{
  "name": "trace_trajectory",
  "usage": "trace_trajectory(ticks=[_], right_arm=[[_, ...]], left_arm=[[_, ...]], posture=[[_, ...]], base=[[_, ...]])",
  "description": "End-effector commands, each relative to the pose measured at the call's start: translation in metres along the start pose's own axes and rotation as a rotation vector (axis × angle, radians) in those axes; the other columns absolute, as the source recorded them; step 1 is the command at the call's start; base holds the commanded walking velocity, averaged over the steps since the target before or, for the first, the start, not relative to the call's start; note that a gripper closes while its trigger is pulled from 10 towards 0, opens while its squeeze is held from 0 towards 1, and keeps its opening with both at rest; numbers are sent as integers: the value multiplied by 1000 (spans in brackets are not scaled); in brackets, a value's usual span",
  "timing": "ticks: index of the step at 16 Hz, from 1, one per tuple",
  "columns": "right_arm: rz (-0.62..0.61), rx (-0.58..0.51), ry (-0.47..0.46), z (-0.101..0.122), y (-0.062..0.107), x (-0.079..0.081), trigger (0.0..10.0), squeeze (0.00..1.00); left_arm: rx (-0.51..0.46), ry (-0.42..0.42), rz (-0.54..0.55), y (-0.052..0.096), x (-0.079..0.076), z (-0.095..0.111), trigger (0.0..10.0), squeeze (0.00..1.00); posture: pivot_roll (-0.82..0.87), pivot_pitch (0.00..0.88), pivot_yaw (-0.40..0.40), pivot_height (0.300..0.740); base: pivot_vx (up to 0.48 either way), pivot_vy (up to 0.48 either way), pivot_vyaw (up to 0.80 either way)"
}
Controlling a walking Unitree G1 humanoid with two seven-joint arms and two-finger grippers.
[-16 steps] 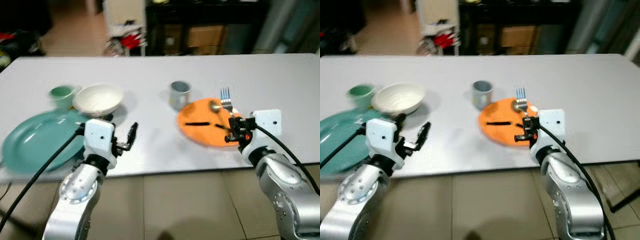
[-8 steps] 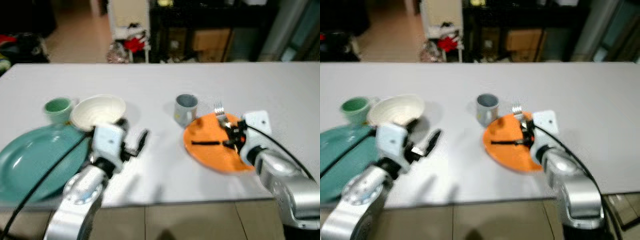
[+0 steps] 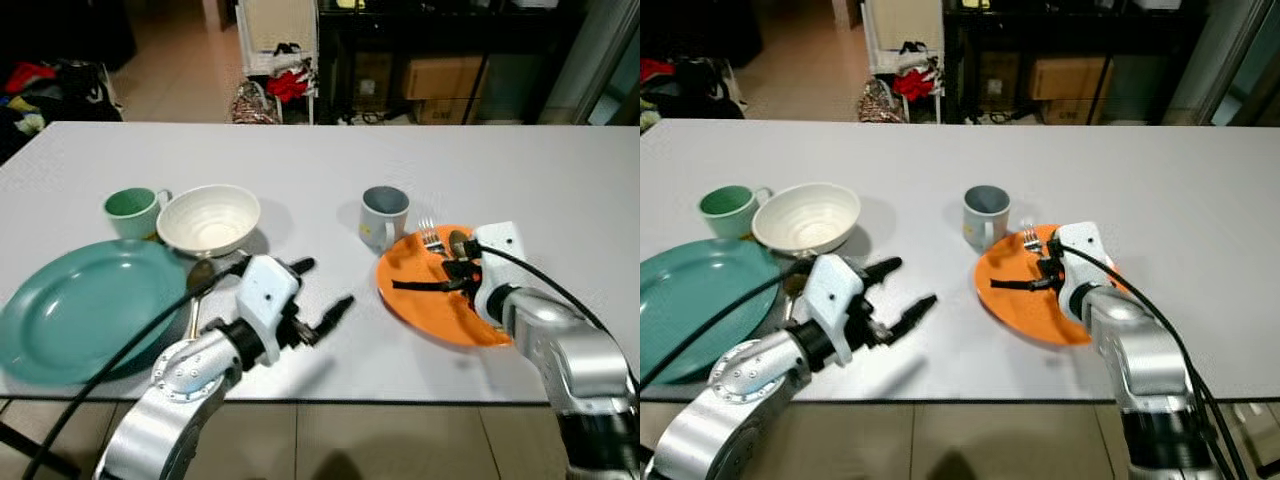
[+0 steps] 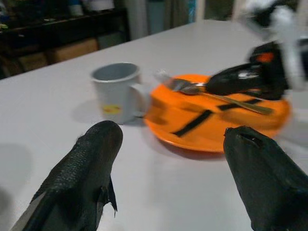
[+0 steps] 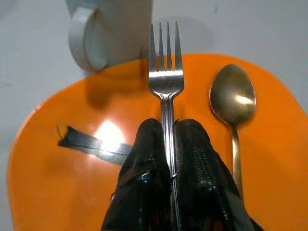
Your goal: Setting the table
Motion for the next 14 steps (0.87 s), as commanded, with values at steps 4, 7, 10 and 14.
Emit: trace_trajectory(ticks=[4,7,10,14], right_arm=[[18,34,-21,-5,-18,6,10000,0],[36,62,-42,-13,-21,12,10000,0],[37,62,-92,-19,-30,15,10000,0],[46,68,-120,-19,-25,21,10000,1000]], left_arm=[[21,-12,-46,1,-4,0,10000,0],[33,-12,-69,4,-9,-2,10000,0],[38,-16,-72,4,-9,-3,10000,0],[40,-19,-76,5,-9,-2,10000,0]], posture=[[2,0,21,740],[8,0,16,740],[8,0,16,740],[14,0,10,740]], base=[[0,0,0],[0,0,0],[0,0,0],[0,0,0]])
Point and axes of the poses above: a point about 5 cm out from each wrist's last joint towards the gripper, its own y axis pointing back from the gripper into the wrist, its own z axis along the axis of the wrist's last joint, x = y × z, the point moved 5 cm from there along -y, pointing out of the wrist towards the gripper, and after that the axes turned 1 degree about y, right-handed, at the moved point
